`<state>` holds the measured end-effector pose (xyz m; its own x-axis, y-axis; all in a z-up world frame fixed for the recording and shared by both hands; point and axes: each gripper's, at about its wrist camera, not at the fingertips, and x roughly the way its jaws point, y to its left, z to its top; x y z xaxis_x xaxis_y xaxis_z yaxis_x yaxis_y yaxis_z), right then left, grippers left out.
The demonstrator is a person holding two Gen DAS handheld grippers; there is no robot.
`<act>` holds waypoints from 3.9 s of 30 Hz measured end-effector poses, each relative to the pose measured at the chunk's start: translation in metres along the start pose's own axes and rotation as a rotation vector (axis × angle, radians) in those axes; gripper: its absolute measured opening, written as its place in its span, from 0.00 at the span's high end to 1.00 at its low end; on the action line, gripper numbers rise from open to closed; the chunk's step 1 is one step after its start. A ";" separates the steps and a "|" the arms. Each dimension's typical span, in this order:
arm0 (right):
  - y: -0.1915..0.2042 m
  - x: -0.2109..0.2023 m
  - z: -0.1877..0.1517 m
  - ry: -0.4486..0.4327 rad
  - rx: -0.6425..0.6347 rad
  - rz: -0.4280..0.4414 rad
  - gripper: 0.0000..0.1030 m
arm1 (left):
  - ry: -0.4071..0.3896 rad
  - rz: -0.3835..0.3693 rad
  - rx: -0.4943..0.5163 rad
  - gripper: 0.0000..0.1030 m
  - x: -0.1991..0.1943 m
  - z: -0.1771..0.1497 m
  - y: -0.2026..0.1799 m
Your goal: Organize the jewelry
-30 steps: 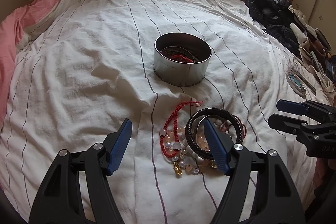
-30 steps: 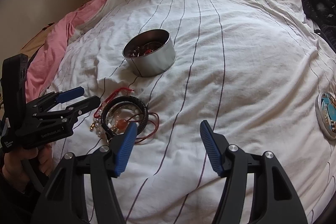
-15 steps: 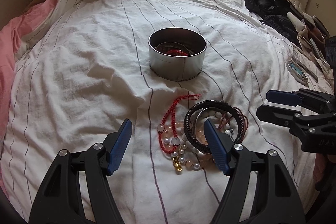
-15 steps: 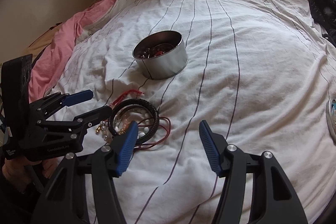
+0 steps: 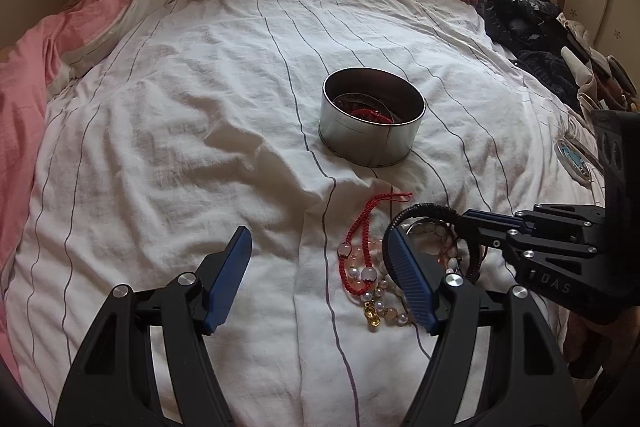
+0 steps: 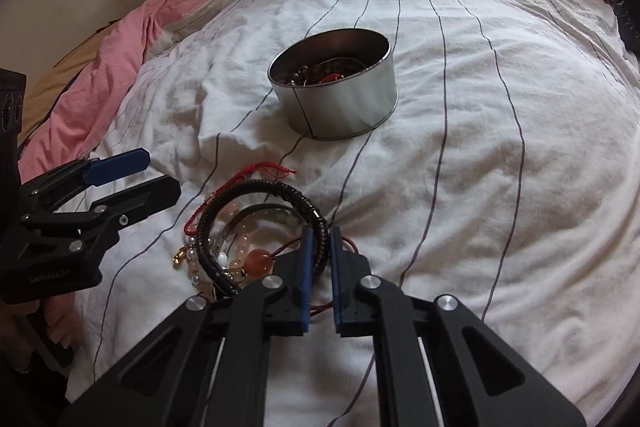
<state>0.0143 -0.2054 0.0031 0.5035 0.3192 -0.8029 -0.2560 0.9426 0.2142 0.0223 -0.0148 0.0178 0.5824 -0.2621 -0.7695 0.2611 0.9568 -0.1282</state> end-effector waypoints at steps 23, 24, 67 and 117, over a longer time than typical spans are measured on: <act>-0.059 -0.038 -0.011 -0.049 0.113 -0.110 0.92 | 0.002 0.048 0.086 0.35 0.043 0.008 -0.025; -0.060 -0.036 -0.011 -0.038 0.116 -0.114 0.91 | 0.011 0.055 0.108 0.37 0.047 0.008 -0.029; -0.026 -0.042 0.010 -0.138 0.055 -0.048 0.92 | -0.078 0.018 0.093 0.97 0.003 0.021 -0.029; -0.059 0.060 0.097 -0.189 0.233 0.074 0.60 | -0.083 -0.410 -0.467 0.19 0.095 0.101 0.037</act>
<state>0.1397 -0.2325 -0.0040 0.6406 0.3797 -0.6674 -0.1124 0.9062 0.4077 0.1652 -0.0170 0.0036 0.5691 -0.6101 -0.5513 0.1224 0.7258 -0.6770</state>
